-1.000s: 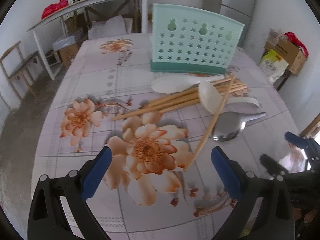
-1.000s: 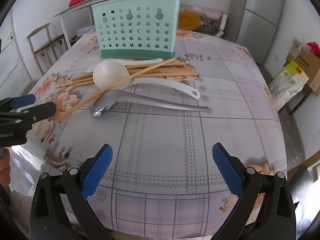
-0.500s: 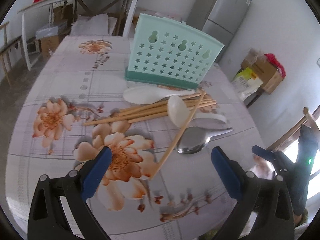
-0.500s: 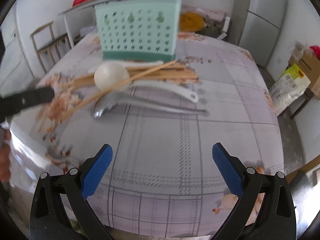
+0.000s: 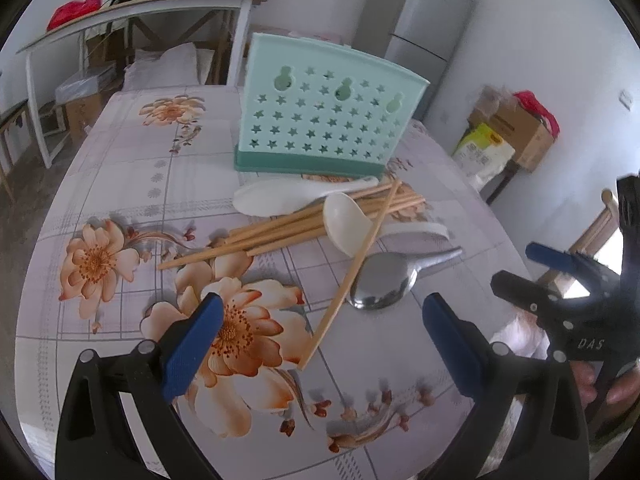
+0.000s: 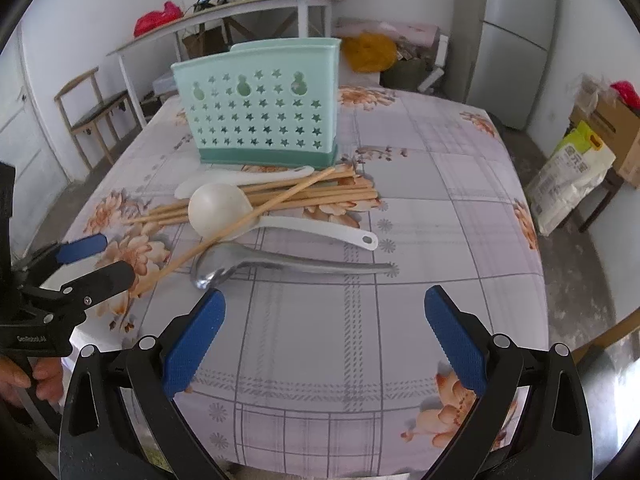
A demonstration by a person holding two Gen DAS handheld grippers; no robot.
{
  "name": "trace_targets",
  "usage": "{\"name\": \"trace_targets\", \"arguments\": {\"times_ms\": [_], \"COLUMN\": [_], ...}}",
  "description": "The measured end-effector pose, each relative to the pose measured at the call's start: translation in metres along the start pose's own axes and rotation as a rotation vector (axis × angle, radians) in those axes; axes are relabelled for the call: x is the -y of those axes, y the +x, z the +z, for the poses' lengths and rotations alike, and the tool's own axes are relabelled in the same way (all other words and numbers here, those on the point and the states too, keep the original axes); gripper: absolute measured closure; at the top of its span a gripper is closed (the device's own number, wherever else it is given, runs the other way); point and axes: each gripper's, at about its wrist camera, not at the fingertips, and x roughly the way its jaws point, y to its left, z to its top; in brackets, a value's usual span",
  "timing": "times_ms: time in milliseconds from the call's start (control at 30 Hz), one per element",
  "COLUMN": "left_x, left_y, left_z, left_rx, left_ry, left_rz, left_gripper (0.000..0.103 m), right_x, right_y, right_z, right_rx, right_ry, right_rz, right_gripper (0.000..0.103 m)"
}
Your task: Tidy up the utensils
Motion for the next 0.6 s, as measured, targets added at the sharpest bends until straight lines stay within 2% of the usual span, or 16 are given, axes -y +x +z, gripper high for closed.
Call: {"name": "trace_targets", "arguments": {"times_ms": [167,233,333,367,500,533,600], "left_x": [0.008,0.011,0.016,0.018,0.024,0.023,0.020], "left_y": [0.004,0.008,0.014,0.016,0.025,0.027,0.035], "left_z": [-0.005,-0.008,-0.012,-0.014,-0.019,-0.020,-0.023], "left_rx": [-0.017,-0.032,-0.065,-0.076,-0.101,-0.100,-0.103], "left_ry": [0.095,0.127,0.181,0.205,0.266,0.268,0.259], "left_rz": [-0.014,-0.019,-0.025,-0.022,0.008,0.004,-0.001], "left_gripper": [0.007,0.012,0.028,0.031,0.053,0.059,0.064], "right_x": [-0.004,-0.006,-0.011,-0.011,-0.006,-0.005,-0.004], "right_y": [-0.016,-0.021,-0.023,-0.025,-0.028,-0.028,-0.021], "right_z": [-0.002,-0.003,-0.003,-0.003,-0.002,-0.002,-0.004], "right_rx": [0.083,0.117,0.136,0.145,0.168,0.170,0.163], "right_ry": [-0.030,-0.044,-0.064,-0.056,0.013,0.024,0.046], "right_rz": [0.005,0.013,0.016,0.021,0.060,0.066,0.075], "right_gripper": [0.008,0.008,0.008,0.008,0.008,0.008,0.008]}}
